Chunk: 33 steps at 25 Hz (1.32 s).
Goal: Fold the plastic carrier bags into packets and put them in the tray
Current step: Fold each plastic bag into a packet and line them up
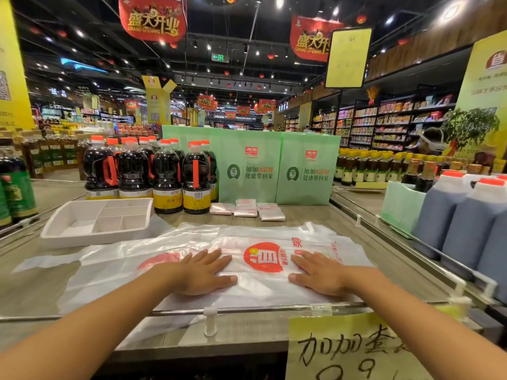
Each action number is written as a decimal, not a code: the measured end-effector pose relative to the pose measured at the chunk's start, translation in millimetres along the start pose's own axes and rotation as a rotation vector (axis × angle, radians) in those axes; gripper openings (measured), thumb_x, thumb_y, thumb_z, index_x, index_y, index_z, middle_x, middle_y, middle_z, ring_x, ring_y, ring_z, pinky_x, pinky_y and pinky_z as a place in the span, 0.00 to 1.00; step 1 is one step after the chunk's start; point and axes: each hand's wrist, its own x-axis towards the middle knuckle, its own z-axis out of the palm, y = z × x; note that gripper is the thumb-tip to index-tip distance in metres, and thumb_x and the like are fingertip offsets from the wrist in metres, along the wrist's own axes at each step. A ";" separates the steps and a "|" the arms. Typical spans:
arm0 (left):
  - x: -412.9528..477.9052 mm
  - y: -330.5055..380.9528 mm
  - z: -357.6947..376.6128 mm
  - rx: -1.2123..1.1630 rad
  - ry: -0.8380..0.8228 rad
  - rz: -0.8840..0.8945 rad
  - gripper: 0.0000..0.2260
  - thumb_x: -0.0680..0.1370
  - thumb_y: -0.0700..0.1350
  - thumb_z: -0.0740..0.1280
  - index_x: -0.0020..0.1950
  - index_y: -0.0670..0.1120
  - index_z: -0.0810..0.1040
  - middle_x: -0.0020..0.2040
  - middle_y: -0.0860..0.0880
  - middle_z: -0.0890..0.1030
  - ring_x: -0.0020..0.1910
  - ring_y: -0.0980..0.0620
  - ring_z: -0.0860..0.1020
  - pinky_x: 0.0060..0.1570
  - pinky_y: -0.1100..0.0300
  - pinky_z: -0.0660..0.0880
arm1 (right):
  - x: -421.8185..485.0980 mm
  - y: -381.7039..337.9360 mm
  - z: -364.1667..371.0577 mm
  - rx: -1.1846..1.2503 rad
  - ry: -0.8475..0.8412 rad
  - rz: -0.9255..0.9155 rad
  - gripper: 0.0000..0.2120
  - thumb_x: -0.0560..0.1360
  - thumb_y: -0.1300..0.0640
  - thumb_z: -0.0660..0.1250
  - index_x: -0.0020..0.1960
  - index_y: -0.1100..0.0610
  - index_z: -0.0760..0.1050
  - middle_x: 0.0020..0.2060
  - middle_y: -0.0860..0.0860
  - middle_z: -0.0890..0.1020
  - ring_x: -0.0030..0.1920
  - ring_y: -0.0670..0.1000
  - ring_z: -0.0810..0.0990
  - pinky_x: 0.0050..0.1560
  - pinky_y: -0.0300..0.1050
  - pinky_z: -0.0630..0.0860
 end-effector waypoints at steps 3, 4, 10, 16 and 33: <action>-4.2 -12.4 1.2 -0.020 0.027 -0.107 0.41 0.75 0.76 0.42 0.83 0.58 0.40 0.83 0.51 0.38 0.82 0.45 0.39 0.79 0.41 0.39 | 3.8 0.9 -5.5 0.003 0.015 0.009 0.56 0.62 0.17 0.39 0.83 0.45 0.42 0.83 0.51 0.43 0.82 0.56 0.42 0.80 0.60 0.43; -6.8 -17.2 -0.2 -0.027 0.028 -0.124 0.39 0.77 0.75 0.44 0.83 0.58 0.41 0.83 0.51 0.39 0.82 0.45 0.40 0.79 0.41 0.39 | 6.5 -0.4 -7.3 0.002 0.014 0.008 0.55 0.64 0.18 0.40 0.83 0.46 0.42 0.83 0.51 0.43 0.82 0.56 0.42 0.81 0.59 0.43; -4.5 -1.8 -24.6 -0.176 0.164 0.013 0.33 0.82 0.65 0.56 0.84 0.55 0.50 0.84 0.49 0.49 0.82 0.48 0.48 0.79 0.48 0.47 | 26.0 -30.7 -32.4 0.065 0.084 -0.115 0.38 0.81 0.32 0.52 0.84 0.48 0.45 0.83 0.52 0.46 0.82 0.55 0.44 0.80 0.56 0.44; 49.6 24.8 -38.7 -0.176 0.083 0.105 0.36 0.81 0.65 0.62 0.84 0.56 0.50 0.84 0.47 0.48 0.82 0.47 0.48 0.79 0.48 0.48 | 71.9 -56.1 -40.4 0.040 0.083 -0.182 0.35 0.83 0.36 0.54 0.84 0.49 0.45 0.83 0.54 0.46 0.82 0.55 0.45 0.81 0.57 0.45; 76.4 -109.0 -20.1 -0.083 0.167 -0.231 0.58 0.55 0.89 0.41 0.82 0.63 0.49 0.84 0.48 0.46 0.83 0.45 0.44 0.76 0.35 0.36 | 82.1 67.9 -25.3 0.095 -0.017 0.030 0.66 0.54 0.09 0.48 0.83 0.42 0.40 0.83 0.48 0.40 0.82 0.51 0.40 0.81 0.55 0.41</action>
